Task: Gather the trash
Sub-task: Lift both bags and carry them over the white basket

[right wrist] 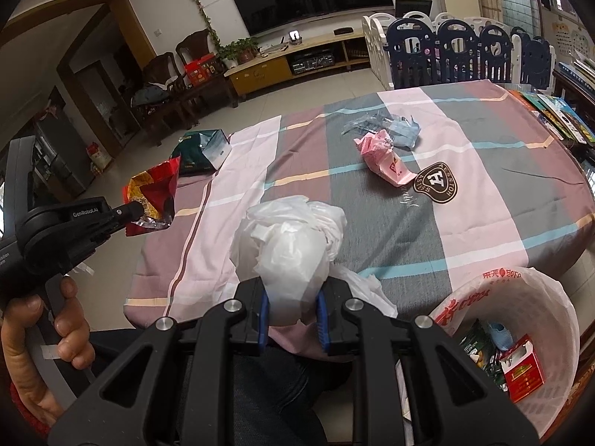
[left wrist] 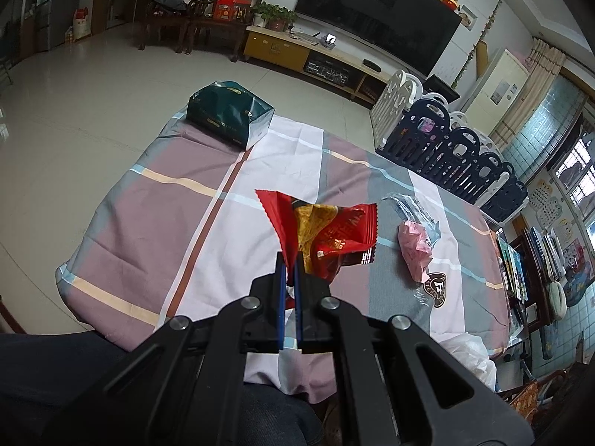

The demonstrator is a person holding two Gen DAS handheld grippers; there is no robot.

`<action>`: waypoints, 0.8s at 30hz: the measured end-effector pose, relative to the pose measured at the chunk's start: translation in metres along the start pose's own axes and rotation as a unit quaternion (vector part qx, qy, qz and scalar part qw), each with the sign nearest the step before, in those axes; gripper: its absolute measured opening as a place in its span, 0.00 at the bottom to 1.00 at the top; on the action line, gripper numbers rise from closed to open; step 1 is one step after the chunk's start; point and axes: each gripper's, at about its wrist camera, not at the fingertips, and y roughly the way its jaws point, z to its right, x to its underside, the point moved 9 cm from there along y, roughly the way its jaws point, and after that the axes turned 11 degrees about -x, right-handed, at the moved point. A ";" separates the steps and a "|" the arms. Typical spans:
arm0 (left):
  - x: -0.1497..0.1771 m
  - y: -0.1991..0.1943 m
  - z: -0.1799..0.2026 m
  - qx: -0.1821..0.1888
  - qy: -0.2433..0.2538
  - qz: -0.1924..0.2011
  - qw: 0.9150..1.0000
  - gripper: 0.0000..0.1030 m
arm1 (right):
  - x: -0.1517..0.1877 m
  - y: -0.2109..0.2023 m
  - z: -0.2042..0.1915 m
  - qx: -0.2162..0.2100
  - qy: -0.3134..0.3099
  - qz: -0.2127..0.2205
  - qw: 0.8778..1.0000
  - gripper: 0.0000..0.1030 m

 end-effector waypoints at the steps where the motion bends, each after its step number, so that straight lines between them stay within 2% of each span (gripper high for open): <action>1: 0.001 0.000 0.000 -0.001 0.001 -0.001 1.000 0.05 | 0.001 0.001 0.000 -0.001 0.001 -0.001 1.000 0.20; 18: 0.003 0.009 0.005 0.002 0.005 -0.011 1.000 0.05 | 0.003 0.003 0.002 0.002 0.004 0.000 1.000 0.20; 24: 0.007 0.012 0.011 0.013 0.009 -0.021 1.000 0.04 | -0.005 -0.016 0.014 0.028 -0.001 0.020 0.999 0.20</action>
